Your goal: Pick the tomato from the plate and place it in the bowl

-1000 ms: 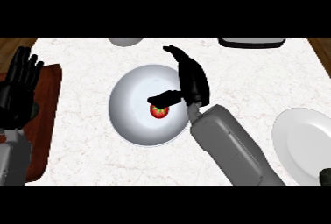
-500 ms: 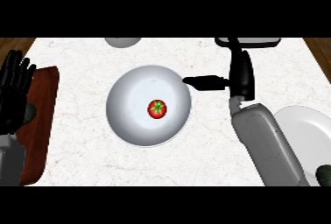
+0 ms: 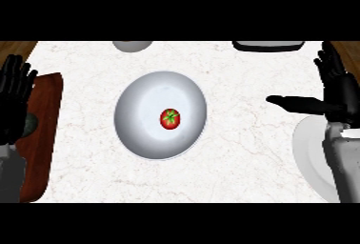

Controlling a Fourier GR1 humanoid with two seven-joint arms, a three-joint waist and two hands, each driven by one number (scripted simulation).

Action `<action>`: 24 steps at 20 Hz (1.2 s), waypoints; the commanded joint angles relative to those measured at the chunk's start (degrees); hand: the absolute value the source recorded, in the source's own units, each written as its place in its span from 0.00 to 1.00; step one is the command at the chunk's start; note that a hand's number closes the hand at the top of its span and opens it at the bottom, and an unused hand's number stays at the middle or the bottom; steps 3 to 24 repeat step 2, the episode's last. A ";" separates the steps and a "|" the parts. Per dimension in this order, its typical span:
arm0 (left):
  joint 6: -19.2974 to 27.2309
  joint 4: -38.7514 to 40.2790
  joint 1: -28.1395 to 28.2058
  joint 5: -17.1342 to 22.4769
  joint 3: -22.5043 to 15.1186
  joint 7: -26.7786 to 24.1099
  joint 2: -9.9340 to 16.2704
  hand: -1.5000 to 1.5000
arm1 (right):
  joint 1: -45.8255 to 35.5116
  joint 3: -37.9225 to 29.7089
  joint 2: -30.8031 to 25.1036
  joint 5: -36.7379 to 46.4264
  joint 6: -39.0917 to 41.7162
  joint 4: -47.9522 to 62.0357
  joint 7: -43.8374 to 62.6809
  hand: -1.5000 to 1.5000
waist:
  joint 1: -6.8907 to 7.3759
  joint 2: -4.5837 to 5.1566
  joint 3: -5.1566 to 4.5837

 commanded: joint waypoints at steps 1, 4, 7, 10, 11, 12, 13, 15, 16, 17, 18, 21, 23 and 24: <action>0.51 -4.22 2.75 -0.87 -1.51 0.44 -1.30 0.50 | 6.08 -5.86 -3.73 -6.53 6.99 0.07 -6.73 0.00 | 0.29 -0.08 0.01; 1.28 -3.20 0.64 -1.09 -1.77 2.16 -1.22 0.50 | 0.92 -7.13 -4.27 -6.90 7.94 5.12 -7.26 0.00 | 0.52 0.02 0.00; 1.28 -3.20 0.64 -1.09 -1.77 2.16 -1.22 0.50 | 0.92 -7.13 -4.27 -6.90 7.94 5.12 -7.26 0.00 | 0.52 0.02 0.00; 1.28 -3.20 0.64 -1.09 -1.77 2.16 -1.22 0.50 | 0.92 -7.13 -4.27 -6.90 7.94 5.12 -7.26 0.00 | 0.52 0.02 0.00; 1.28 -3.20 0.64 -1.09 -1.77 2.16 -1.22 0.50 | 0.92 -7.13 -4.27 -6.90 7.94 5.12 -7.26 0.00 | 0.52 0.02 0.00; 1.28 -3.20 0.64 -1.09 -1.77 2.16 -1.22 0.50 | 0.92 -7.13 -4.27 -6.90 7.94 5.12 -7.26 0.00 | 0.52 0.02 0.00; 1.28 -3.20 0.64 -1.09 -1.77 2.16 -1.22 0.50 | 0.92 -7.13 -4.27 -6.90 7.94 5.12 -7.26 0.00 | 0.52 0.02 0.00; 1.28 -3.20 0.64 -1.09 -1.77 2.16 -1.22 0.50 | 0.92 -7.13 -4.27 -6.90 7.94 5.12 -7.26 0.00 | 0.52 0.02 0.00; 1.28 -3.20 0.64 -1.09 -1.77 2.16 -1.22 0.50 | 0.92 -7.13 -4.27 -6.90 7.94 5.12 -7.26 0.00 | 0.52 0.02 0.00; 1.28 -3.20 0.64 -1.09 -1.77 2.16 -1.22 0.50 | 0.92 -7.13 -4.27 -6.90 7.94 5.12 -7.26 0.00 | 0.52 0.02 0.00; 1.28 -3.20 0.64 -1.09 -1.77 2.16 -1.22 0.50 | 0.92 -7.13 -4.27 -6.90 7.94 5.12 -7.26 0.00 | 0.52 0.02 0.00; 1.28 -3.20 0.64 -1.09 -1.77 2.16 -1.22 0.50 | 0.92 -7.13 -4.27 -6.90 7.94 5.12 -7.26 0.00 | 0.52 0.02 0.00; 1.28 -3.20 0.64 -1.09 -1.77 2.16 -1.22 0.50 | 0.92 -7.13 -4.27 -6.90 7.94 5.12 -7.26 0.00 | 0.52 0.02 0.00; 1.28 -3.20 0.64 -1.09 -1.77 2.16 -1.22 0.50 | 0.92 -7.13 -4.27 -6.90 7.94 5.12 -7.26 0.00 | 0.52 0.02 0.00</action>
